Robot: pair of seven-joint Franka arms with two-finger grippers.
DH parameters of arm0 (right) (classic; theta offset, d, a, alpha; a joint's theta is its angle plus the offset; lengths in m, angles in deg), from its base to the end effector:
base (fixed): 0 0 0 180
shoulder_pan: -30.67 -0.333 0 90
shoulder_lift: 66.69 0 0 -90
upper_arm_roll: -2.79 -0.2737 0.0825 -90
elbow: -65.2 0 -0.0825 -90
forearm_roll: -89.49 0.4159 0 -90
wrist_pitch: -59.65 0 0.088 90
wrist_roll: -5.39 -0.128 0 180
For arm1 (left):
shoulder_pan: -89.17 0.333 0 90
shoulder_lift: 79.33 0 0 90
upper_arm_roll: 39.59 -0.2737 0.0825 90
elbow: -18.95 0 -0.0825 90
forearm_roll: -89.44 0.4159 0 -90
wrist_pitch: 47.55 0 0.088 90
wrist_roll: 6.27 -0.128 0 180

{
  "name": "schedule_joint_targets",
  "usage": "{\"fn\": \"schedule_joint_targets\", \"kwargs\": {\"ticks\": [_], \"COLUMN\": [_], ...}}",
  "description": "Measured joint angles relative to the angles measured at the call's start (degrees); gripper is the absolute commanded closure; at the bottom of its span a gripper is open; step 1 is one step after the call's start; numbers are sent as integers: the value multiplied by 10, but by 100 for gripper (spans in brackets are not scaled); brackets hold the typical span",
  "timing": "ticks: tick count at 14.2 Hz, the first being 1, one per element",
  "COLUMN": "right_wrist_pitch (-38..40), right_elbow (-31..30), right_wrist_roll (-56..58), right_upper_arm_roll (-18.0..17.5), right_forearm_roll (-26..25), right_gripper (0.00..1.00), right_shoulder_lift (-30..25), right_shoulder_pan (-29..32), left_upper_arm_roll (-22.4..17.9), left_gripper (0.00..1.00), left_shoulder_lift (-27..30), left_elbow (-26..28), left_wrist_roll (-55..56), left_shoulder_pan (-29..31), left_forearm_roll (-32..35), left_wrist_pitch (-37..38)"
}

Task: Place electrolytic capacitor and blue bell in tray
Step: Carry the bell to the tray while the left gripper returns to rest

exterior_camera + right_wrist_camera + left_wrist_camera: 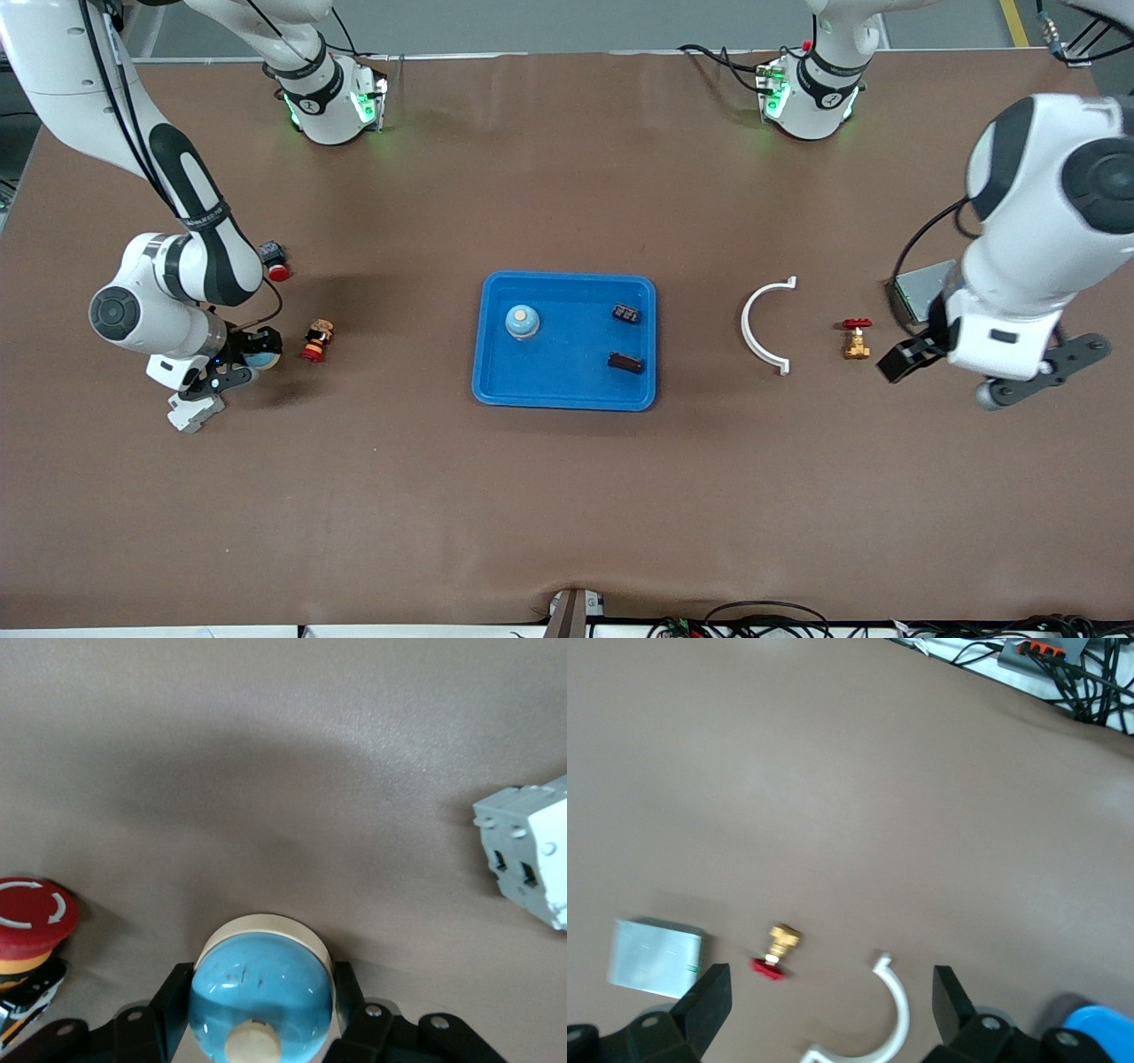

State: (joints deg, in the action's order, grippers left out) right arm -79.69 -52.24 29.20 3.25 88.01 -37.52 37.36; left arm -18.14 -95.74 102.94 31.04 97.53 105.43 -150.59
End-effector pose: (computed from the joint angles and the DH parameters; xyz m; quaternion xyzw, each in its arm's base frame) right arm 0.5697 -0.0723 0.0918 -0.9858 -0.1551 0.0637 0.0075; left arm 0.6662 -0.1011 0.4675 -0.9773 -0.1910 -0.0661 0.0632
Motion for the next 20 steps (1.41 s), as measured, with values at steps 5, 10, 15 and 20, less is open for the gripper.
{"fn": "schedule_joint_targets", "kwargs": {"ticks": [5, 10, 15, 20], "right_wrist_pitch": [211, 303, 327, 319], "right_elbow": [124, 223, 267, 296], "right_wrist_roll": [-19, -163, -373, -455], "right_upper_arm_roll": [-12, -23, -26, -26], "right_forearm_roll": [14, 34, 51, 105], "right_gripper": [93, 93, 93, 93], "right_shoulder_lift": [-3, -5, -5, 3], "right_shoulder_pan": [-2, -67, -183, -234], "left_upper_arm_roll": [-1, -2, -2, -153], "left_gripper": [0, 0, 0, 0], "left_shoulder_lift": [23, 34, 62, 117], "left_elbow": [-1, -26, -41, -32], "left_wrist_roll": [-139, -189, -252, -333], "left_shoulder_pan": [69, 73, 94, -22], "left_forearm_roll": [-64, -65, -65, -101], "left_wrist_pitch": [10, 57, 83, 147]}}
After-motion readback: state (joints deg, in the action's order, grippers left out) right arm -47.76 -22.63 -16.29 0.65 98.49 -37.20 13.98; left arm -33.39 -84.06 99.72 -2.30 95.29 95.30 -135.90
